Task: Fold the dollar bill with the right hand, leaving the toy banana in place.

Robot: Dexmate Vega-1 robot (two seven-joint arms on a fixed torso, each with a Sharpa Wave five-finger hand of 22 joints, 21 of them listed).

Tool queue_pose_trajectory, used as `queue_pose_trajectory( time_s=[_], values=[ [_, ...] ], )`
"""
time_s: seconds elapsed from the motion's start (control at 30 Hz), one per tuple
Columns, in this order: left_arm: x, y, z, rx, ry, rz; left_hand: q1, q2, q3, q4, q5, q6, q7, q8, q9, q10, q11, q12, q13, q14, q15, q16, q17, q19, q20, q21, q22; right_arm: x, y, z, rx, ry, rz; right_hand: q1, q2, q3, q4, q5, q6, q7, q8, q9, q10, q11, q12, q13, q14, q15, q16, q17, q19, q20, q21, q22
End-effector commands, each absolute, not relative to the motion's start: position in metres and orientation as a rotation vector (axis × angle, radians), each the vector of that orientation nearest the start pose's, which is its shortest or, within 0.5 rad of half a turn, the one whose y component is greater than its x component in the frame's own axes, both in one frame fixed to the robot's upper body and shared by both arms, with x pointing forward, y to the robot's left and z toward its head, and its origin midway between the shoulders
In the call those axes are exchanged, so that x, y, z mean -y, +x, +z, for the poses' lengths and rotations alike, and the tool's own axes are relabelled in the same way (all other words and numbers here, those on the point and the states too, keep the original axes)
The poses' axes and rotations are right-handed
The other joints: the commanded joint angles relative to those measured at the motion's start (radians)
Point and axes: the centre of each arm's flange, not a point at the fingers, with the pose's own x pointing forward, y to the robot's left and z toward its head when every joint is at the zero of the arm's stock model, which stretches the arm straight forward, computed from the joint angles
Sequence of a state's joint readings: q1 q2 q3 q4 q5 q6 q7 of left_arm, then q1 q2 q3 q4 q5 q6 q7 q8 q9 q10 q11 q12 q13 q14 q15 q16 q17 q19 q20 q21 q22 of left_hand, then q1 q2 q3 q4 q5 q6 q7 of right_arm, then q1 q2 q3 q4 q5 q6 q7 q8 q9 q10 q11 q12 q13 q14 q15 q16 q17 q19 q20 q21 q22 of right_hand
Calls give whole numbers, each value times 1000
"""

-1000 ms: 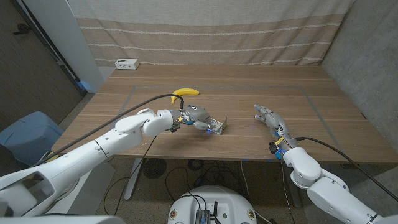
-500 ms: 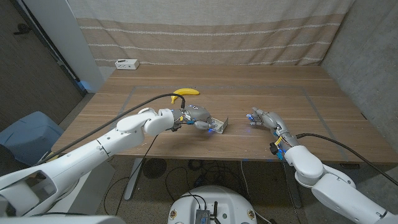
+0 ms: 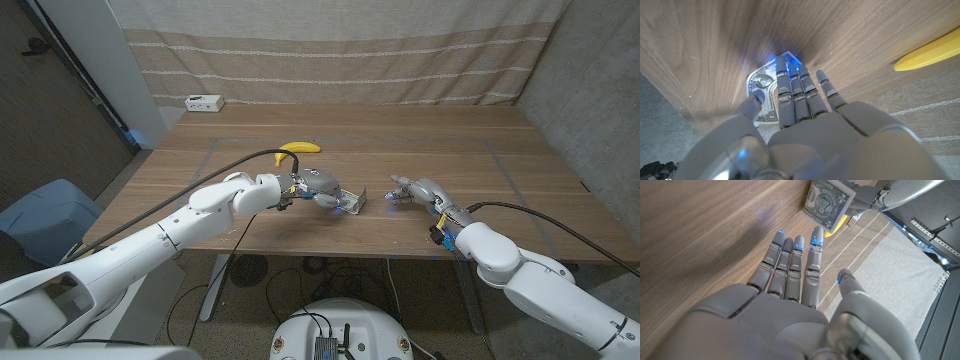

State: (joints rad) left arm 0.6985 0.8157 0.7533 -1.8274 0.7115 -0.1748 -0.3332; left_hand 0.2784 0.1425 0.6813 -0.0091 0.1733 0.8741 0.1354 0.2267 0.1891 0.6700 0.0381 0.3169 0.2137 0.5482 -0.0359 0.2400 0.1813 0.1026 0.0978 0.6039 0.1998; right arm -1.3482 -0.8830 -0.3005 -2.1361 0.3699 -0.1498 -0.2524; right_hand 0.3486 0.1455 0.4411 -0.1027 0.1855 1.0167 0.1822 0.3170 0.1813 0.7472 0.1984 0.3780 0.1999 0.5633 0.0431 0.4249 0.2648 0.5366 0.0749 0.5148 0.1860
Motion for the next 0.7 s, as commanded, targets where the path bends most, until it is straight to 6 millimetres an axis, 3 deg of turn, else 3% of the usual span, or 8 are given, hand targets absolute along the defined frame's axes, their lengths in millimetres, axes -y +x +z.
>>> queue_pose_trajectory(
  time_s=[0.03,0.1,0.2,0.57,0.7],
  values=[
    [-120,566,-38,737,1808,-567,-8,-1,-2,5,0,9,3,-2,2,11,-2,-4,-1,13,-2,-1,2,6,-4,4,3,214,508,-89,372,-498,366,-23,-4,-6,11,-4,4,1,-15,0,11,0,-4,-1,22,6,-6,-7,51,-1,20,2],
    [-120,566,-37,735,1806,-568,-9,-2,-2,5,0,10,3,-2,2,13,-3,-4,-1,14,-2,-1,2,6,-4,4,3,211,511,-89,362,-504,385,-38,-7,-11,18,-8,5,3,-24,0,13,1,-8,-2,33,16,-10,-12,87,0,34,3],
    [-120,567,-37,732,1808,-565,-11,-4,-3,6,-1,11,1,-2,2,13,-3,-5,-1,16,-2,-1,2,6,-4,4,2,209,514,-89,354,-506,401,-54,-13,-18,25,-11,5,5,-33,0,19,5,-11,-2,45,23,-13,-16,105,0,41,4],
    [-122,567,-37,725,1806,-564,-18,-4,-4,8,-2,13,2,-5,1,18,-2,-8,-2,21,-2,-3,2,5,-4,4,2,203,521,-89,312,-519,458,-92,-26,-33,40,-13,27,16,-47,0,41,7,-18,-3,96,31,-14,-30,163,-1,64,4],
    [-123,567,-38,724,1805,-563,-21,-3,-4,9,-2,14,3,-6,1,18,-2,-10,-2,23,-2,-4,2,5,-4,4,2,201,523,-89,315,-512,468,-100,-30,-36,42,-13,23,18,-54,0,36,8,-23,-3,88,36,-23,-34,161,1,63,4]
  ],
)
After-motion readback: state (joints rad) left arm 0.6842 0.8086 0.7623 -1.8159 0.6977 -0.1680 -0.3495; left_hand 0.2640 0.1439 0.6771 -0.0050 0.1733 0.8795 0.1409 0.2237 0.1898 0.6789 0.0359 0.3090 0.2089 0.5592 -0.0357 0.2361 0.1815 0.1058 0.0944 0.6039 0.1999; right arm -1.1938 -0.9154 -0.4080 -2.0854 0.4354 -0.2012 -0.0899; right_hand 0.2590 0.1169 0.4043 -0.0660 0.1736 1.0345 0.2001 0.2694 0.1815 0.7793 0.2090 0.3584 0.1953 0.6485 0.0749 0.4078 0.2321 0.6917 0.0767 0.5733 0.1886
